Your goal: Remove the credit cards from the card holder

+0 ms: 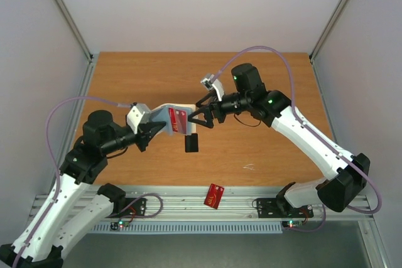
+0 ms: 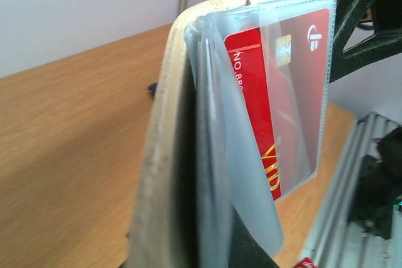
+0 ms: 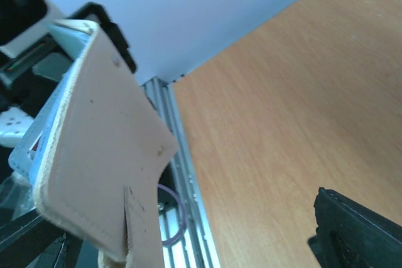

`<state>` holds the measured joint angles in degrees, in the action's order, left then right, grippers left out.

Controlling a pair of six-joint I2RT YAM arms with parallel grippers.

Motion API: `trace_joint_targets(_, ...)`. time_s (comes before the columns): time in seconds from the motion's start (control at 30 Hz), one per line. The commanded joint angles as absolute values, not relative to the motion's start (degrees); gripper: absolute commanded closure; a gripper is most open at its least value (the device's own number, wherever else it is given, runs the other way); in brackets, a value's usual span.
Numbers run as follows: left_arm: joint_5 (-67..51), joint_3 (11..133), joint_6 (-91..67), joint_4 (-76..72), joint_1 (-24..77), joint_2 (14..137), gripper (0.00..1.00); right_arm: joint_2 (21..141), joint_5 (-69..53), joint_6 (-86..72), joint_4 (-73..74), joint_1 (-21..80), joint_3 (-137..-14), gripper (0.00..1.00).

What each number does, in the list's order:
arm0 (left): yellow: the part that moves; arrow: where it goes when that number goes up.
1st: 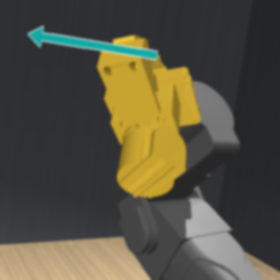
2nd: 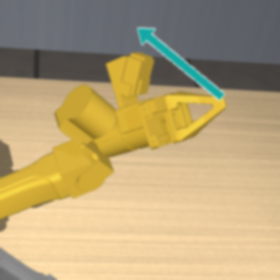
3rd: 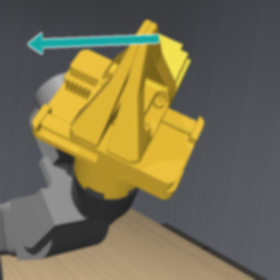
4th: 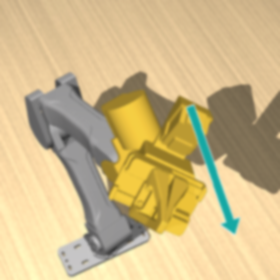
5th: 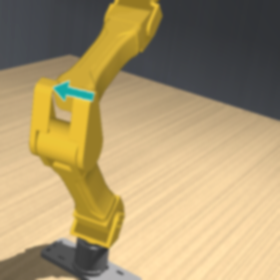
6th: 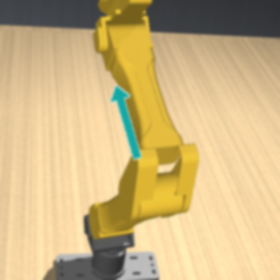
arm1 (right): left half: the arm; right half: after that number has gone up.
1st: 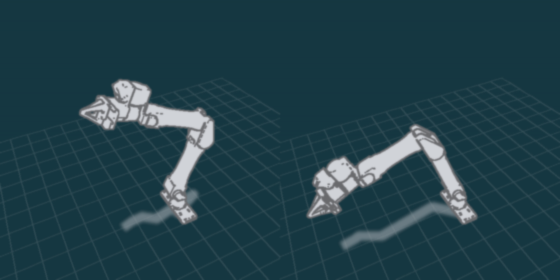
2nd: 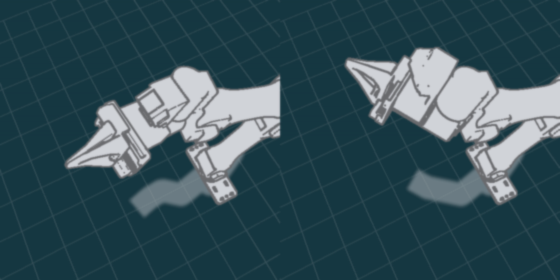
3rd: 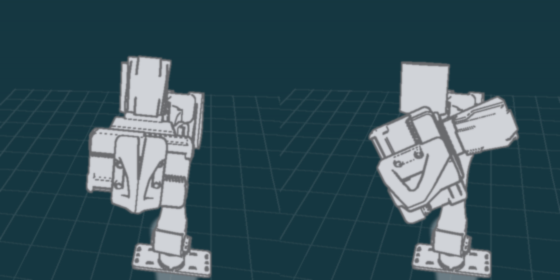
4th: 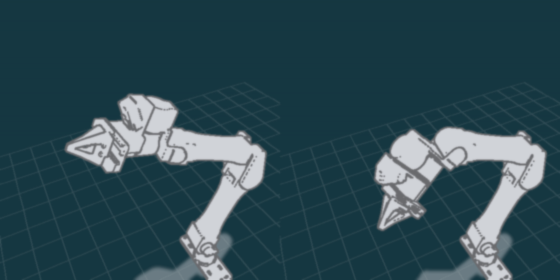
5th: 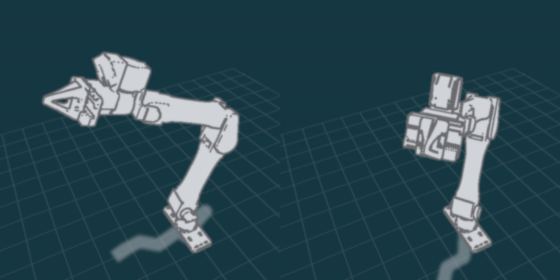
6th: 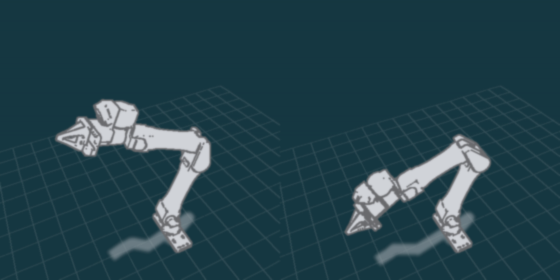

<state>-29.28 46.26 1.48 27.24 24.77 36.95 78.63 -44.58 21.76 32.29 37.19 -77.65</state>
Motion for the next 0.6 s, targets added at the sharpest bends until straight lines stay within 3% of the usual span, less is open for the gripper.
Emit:
trace_joint_targets(0.0, -36.4, 48.2, -3.8, 24.7, 24.4, 36.6, 1.0, 77.6, -52.9, 21.8, 30.1, 37.5, -78.4, 0.02)
trace_joint_targets(0.3, -25.7, 48.8, -6.1, 24.6, 24.2, 38.6, 1.0, 77.8, -59.0, 26.9, 38.8, 38.3, -82.3, 0.03)
trace_joint_targets(0.43, -27.9, 48.4, -6.0, 23.5, 24.2, 38.9, 1.0, 78.3, -46.3, 25.8, 40.2, 41.2, -84.8, 0.04)
trace_joint_targets(0.57, -31.1, 48.2, -8.1, 21.4, 24.2, 39.2, 1.0, 81.2, -41.6, 21.6, 35.8, 41.9, -84.5, 0.33)
